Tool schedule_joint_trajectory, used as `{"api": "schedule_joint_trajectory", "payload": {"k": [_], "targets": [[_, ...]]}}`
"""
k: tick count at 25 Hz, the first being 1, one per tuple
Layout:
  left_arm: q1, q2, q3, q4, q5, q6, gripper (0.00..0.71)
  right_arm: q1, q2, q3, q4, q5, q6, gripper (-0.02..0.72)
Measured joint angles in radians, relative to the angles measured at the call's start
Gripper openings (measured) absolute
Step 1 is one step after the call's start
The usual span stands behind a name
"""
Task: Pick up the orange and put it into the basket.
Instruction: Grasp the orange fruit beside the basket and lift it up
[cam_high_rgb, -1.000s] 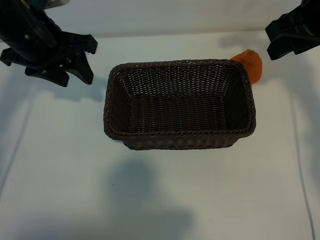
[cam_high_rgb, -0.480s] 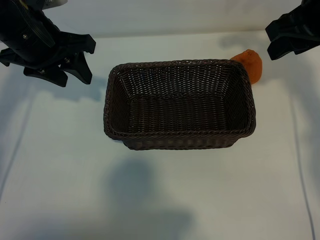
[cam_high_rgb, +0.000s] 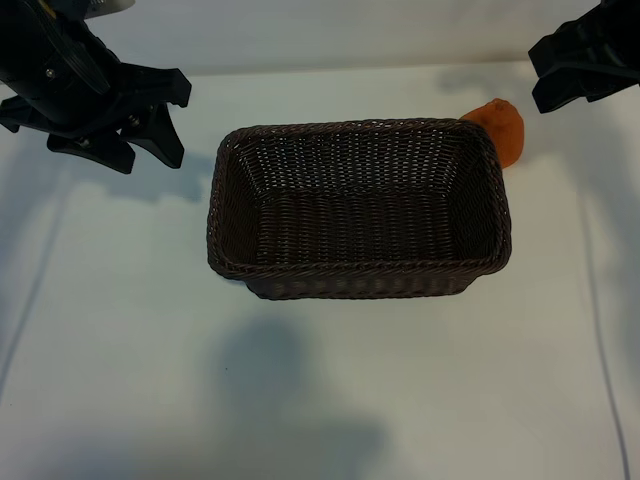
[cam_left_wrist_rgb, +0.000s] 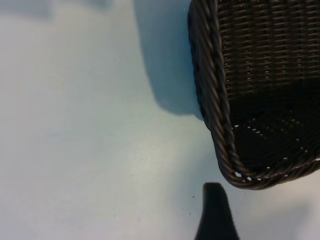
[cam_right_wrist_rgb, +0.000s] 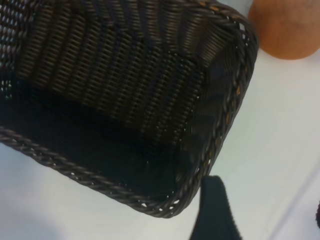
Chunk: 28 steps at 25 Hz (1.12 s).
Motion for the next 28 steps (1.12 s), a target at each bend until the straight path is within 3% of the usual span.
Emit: {"api": "schedule_joint_trajectory", "payload": {"k": [4, 13, 28], "targets": [[0.000, 0.000, 0.000, 0.000, 0.000, 0.000, 0.526, 0.000, 0.000, 0.000, 0.000, -0.031, 0.000, 0.472], [0.000, 0.000, 0.000, 0.000, 0.000, 0.000, 0.526, 0.000, 0.000, 0.000, 0.000, -0.238, 0.000, 0.457], [0.000, 0.000, 0.000, 0.000, 0.000, 0.001, 0.526, 0.000, 0.139, 0.000, -0.022, -0.280, 0.022, 0.409]]}}
